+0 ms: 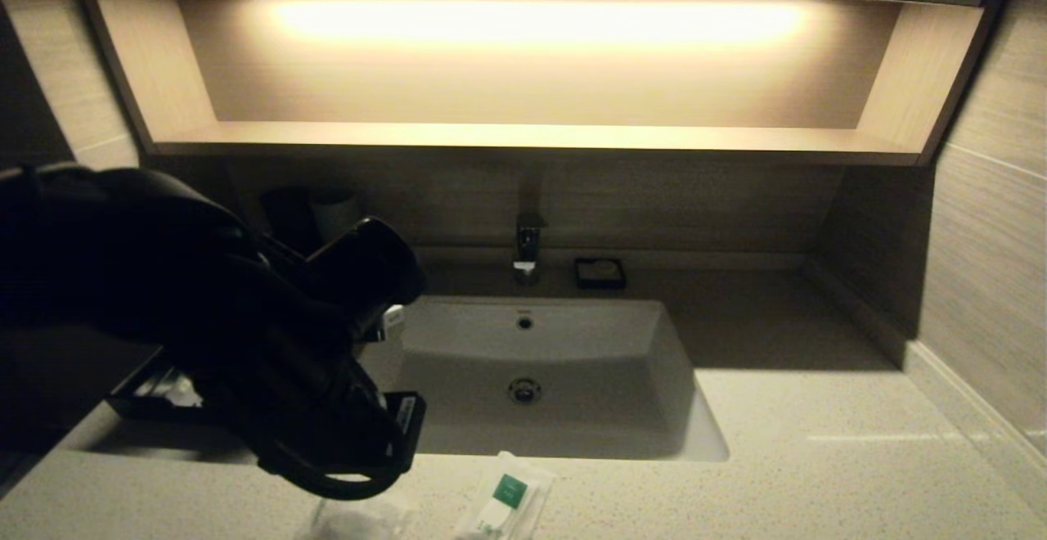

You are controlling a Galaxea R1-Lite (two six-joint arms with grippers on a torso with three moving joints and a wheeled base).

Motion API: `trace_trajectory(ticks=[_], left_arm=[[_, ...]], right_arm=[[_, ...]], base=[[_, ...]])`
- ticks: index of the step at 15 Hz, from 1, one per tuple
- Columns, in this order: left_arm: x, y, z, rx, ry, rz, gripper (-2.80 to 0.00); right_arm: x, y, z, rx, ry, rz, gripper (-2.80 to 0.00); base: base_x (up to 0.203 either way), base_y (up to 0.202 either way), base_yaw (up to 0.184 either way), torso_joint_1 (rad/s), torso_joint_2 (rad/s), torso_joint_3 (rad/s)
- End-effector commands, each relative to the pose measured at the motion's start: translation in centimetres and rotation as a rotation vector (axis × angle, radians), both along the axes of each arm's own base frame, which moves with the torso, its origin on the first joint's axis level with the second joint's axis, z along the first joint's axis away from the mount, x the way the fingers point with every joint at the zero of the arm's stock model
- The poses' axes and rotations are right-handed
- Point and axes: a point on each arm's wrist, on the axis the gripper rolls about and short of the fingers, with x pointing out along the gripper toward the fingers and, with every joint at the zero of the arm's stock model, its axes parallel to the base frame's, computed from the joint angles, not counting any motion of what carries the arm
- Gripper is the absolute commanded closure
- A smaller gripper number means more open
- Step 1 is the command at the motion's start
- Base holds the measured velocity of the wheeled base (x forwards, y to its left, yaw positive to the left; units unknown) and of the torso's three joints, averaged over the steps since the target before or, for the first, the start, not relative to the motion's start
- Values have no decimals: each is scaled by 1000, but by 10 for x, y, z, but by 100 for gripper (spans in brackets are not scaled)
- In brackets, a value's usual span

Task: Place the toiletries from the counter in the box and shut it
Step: Pick up the bathroom toiletry

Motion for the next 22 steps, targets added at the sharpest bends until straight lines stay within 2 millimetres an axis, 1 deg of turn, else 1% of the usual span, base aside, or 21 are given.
trace_trajectory(ticks=[1, 3, 11, 14, 16, 17, 18, 20, 22], left_arm=[[1, -11, -9, 12, 40, 18, 0], [1, -15, -9, 3, 53, 64, 0], [8, -17, -11, -49, 112, 339, 0], [21, -7, -13, -63, 126, 452, 0], [29, 6, -12, -63, 124, 504, 0], [31, 13, -11, -59, 118, 508, 0], [31, 19, -9, -48, 103, 472, 0], [23, 39, -3, -20, 55, 357, 0], [16, 58, -2, 30, 14, 202, 0]], right_arm=[[0, 0, 0, -1, 1, 1, 0], [0, 0, 0, -1, 1, 1, 0], [0, 0, 0, -1, 1, 1, 0], [0, 0, 0, -1, 1, -1, 0], [0, 0, 0, -1, 1, 1, 0], [0, 0, 0, -1, 1, -1, 0], [0, 0, 0, -1, 1, 1, 0], [0, 0, 0, -1, 1, -1, 0], [0, 0, 0, -1, 1, 1, 0]], base=[[0, 0, 0, 0, 0, 0], [0, 0, 0, 0, 0, 0], [0, 0, 0, 0, 0, 0], [0, 0, 0, 0, 0, 0], [0, 0, 0, 0, 0, 0], [0, 0, 0, 0, 0, 0], [0, 0, 0, 0, 0, 0], [0, 0, 0, 0, 0, 0], [0, 0, 0, 0, 0, 0]])
